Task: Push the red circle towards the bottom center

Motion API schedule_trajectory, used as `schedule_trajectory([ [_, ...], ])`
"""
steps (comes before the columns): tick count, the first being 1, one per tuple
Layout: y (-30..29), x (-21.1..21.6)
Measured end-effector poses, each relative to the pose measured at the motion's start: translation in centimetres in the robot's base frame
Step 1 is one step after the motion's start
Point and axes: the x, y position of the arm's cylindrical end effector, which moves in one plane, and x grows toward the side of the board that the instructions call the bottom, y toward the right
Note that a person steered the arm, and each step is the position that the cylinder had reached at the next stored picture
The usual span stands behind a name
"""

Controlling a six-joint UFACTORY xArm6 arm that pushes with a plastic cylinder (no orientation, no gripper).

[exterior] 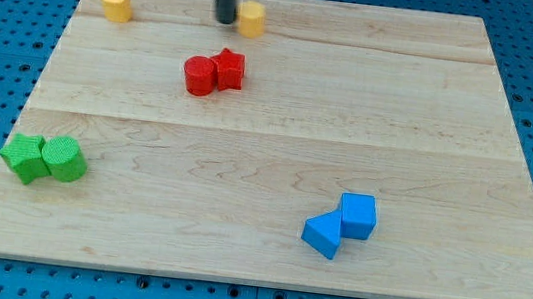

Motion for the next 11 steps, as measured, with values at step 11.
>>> schedule_trajectory([
  [11, 2.2, 23.1],
])
